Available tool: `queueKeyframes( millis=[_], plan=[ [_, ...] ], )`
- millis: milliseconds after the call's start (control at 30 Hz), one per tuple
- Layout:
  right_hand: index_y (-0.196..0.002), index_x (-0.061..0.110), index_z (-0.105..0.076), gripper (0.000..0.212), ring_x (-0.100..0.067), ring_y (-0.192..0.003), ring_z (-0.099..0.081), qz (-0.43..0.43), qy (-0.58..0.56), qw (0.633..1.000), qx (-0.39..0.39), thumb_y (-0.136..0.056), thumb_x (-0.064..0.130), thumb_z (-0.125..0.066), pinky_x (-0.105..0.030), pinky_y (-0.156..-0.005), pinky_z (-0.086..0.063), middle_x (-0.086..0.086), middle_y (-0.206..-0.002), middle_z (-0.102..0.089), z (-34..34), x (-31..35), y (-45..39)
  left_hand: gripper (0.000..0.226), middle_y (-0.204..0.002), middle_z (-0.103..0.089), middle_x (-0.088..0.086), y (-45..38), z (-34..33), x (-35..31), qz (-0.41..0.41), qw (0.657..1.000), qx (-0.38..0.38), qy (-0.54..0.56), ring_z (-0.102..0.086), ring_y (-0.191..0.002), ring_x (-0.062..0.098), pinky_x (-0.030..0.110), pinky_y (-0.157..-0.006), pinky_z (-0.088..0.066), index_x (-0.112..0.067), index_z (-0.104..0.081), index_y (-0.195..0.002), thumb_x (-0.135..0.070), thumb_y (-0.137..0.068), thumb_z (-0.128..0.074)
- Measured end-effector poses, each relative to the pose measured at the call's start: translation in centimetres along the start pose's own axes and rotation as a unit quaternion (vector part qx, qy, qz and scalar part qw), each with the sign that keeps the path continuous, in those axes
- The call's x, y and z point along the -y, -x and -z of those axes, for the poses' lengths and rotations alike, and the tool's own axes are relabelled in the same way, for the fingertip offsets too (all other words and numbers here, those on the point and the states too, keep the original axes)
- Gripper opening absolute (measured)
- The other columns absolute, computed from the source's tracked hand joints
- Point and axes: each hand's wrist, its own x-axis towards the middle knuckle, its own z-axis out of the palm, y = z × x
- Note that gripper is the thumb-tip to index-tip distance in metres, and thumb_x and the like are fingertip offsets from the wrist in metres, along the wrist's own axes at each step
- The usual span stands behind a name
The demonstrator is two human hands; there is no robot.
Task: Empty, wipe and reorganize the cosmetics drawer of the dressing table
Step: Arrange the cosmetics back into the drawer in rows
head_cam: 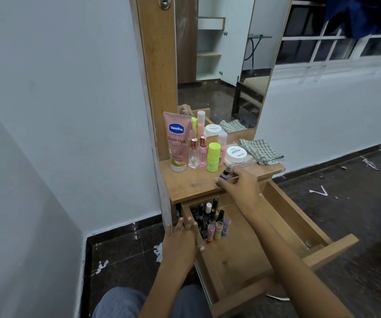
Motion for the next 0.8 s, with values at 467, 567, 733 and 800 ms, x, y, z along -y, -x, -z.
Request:
queueKeyframes(
  millis=[467, 567, 733, 800],
  plan=[
    [-0.062, 0.008, -0.064, 0.019, -0.005, -0.054, -0.044, -0.082, 0.076, 0.970, 0.217, -0.068, 0.015, -0.081, -0.014, -0.047, -0.034, 0.003, -0.058, -0.055, 1.4, -7.5, 3.8, 0.067, -0.161, -0.004, 0.000, 0.3, 0.4, -0.1, 0.000, 1.000, 0.008, -0.009, -0.002, -0.148, 0.020, 0.041, -0.117, -0.006, -0.017, -0.011, -0.153, -0.041, -0.099, -0.042],
    [-0.055, 0.021, -0.053, 0.031, -0.001, -0.053, -0.044, -0.073, 0.109, 0.962, 0.238, -0.067, 0.014, -0.081, -0.010, -0.045, -0.037, 0.009, -0.057, -0.051, 0.9, -7.2, 4.1, 0.067, -0.161, -0.002, 0.000, 0.2, 0.4, -0.1, 0.000, 1.000, 0.015, -0.014, -0.001, -0.148, 0.020, 0.042, -0.117, -0.005, -0.018, -0.010, -0.153, -0.042, -0.099, -0.042],
    [-0.072, 0.020, -0.059, 0.024, -0.004, -0.064, -0.050, -0.086, 0.126, 0.950, 0.271, -0.067, 0.013, -0.081, -0.007, -0.048, -0.035, 0.007, -0.070, -0.058, 0.5, -7.7, 4.5, 0.067, -0.161, -0.001, 0.000, 0.2, 0.4, -0.1, 0.002, 1.000, 0.017, -0.012, 0.000, -0.148, 0.020, 0.043, -0.117, -0.004, -0.019, -0.010, -0.153, -0.041, -0.099, -0.042],
    [-0.086, 0.012, -0.066, 0.021, -0.008, -0.072, -0.055, -0.080, 0.122, 0.950, 0.275, -0.069, 0.012, -0.080, -0.012, -0.058, -0.041, -0.002, -0.082, -0.067, 0.4, -7.9, 4.6, 0.067, -0.161, -0.001, 0.000, 0.3, 0.4, -0.1, 0.002, 1.000, 0.017, -0.014, 0.000, -0.148, 0.021, 0.043, -0.117, -0.005, -0.018, -0.010, -0.153, -0.041, -0.099, -0.042]
  ],
)
